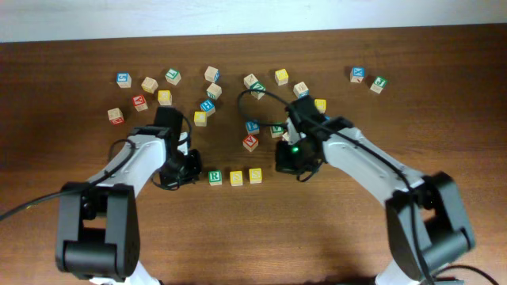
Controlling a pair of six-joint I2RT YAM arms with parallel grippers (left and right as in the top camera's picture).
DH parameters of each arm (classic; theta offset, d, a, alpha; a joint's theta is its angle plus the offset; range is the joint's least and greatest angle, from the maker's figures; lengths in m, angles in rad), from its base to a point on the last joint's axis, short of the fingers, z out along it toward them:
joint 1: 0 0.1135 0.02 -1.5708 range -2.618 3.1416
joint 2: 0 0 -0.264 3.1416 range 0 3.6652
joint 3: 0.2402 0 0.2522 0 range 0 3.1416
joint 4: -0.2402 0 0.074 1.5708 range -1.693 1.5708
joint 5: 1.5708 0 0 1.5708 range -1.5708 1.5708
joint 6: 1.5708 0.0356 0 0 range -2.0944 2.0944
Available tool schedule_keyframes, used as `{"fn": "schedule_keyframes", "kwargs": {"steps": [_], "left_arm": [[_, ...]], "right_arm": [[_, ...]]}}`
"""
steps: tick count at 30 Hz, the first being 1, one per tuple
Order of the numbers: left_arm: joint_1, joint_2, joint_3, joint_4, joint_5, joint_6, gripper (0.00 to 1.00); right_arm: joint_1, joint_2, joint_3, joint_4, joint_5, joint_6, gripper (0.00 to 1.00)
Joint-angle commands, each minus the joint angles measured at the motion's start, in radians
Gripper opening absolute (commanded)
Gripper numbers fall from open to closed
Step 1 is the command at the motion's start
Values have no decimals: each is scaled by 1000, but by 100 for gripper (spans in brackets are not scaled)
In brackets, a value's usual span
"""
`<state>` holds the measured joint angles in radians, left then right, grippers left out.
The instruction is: Spell out RSS
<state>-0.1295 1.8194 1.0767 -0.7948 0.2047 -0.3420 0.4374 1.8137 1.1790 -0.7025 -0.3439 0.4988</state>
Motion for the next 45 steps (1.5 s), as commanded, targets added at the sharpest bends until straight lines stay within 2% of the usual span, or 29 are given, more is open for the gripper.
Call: {"fn": "schedule_keyframes", "kwargs": {"steps": [1, 13, 16, 27, 34, 39, 42, 44, 45], "left_arm": [[-55, 34, -5, 51, 50, -13, 0], [-126, 35, -14, 95, 35, -13, 2], [-153, 55, -14, 100, 35, -49, 2], [-156, 74, -14, 114, 43, -62, 0], [-126, 72, 0, 94, 16, -61, 0], [-90, 71, 1, 49, -17, -54, 0], [-66, 51, 20, 8, -49, -54, 0], [-28, -25, 36, -14, -48, -33, 0], [-4, -83, 41, -26, -53, -8, 0]], "right_arm": [[48, 60, -5, 39, -12, 53, 4], [84, 110, -5, 122, -14, 110, 4], [106, 110, -5, 144, -14, 113, 4], [133, 110, -5, 171, -50, 113, 4], [132, 110, -5, 81, -6, 111, 4], [113, 110, 18, 67, 5, 53, 7], [74, 110, 92, -50, 84, 29, 7], [42, 110, 195, -178, 123, -40, 7], [32, 110, 267, -259, 144, -50, 4]]}}
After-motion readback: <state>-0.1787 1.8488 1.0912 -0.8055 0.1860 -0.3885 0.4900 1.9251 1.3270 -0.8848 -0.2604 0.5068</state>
